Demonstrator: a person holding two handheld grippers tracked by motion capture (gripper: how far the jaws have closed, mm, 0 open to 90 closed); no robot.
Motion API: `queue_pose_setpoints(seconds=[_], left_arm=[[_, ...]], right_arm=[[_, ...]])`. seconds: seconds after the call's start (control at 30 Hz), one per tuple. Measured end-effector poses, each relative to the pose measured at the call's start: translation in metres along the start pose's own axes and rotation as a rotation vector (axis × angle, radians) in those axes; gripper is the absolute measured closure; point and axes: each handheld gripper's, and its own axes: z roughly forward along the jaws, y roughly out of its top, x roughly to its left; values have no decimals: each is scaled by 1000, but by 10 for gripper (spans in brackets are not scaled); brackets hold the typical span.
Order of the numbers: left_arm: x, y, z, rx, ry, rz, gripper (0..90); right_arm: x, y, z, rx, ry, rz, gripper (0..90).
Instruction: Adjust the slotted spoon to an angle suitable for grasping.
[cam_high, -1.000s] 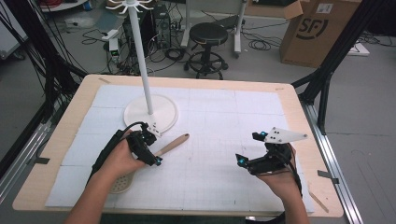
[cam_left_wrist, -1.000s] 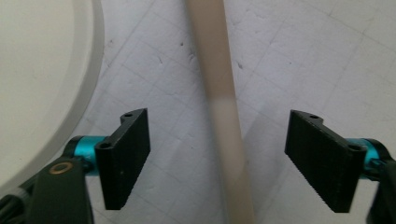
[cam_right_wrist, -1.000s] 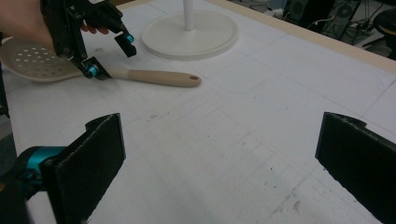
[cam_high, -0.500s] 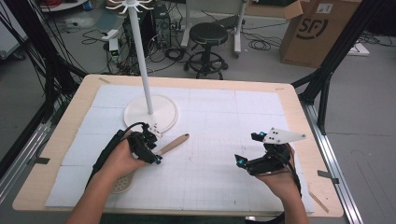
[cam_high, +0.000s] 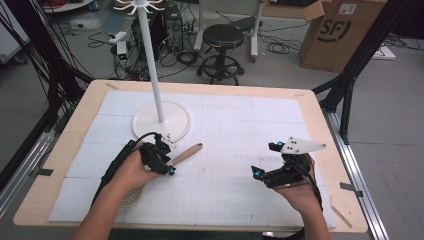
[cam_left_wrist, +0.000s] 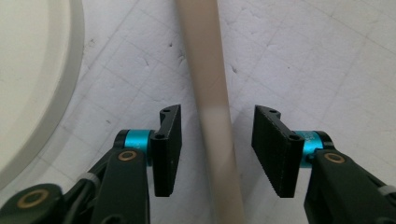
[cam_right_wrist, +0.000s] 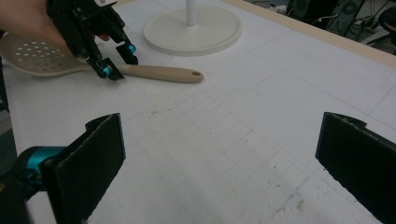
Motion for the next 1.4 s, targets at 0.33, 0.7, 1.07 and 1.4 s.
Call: queue_pose_setpoints(seconds=[0.33, 0.7, 1.07, 1.4], left_arm=[[-1, 1, 1, 9, 24, 11, 643], [-2, 3, 1, 18, 16, 18, 717], [-4, 2, 0, 12, 24, 28, 759], [-4, 1, -5, -9, 19, 41, 760]], right_arm=[[0, 0, 1, 5, 1, 1, 1], [0, 0, 1, 6, -1, -3, 1], [-1, -1, 1, 9, -5, -3, 2], [-1, -2, 3, 19, -7, 3, 1]])
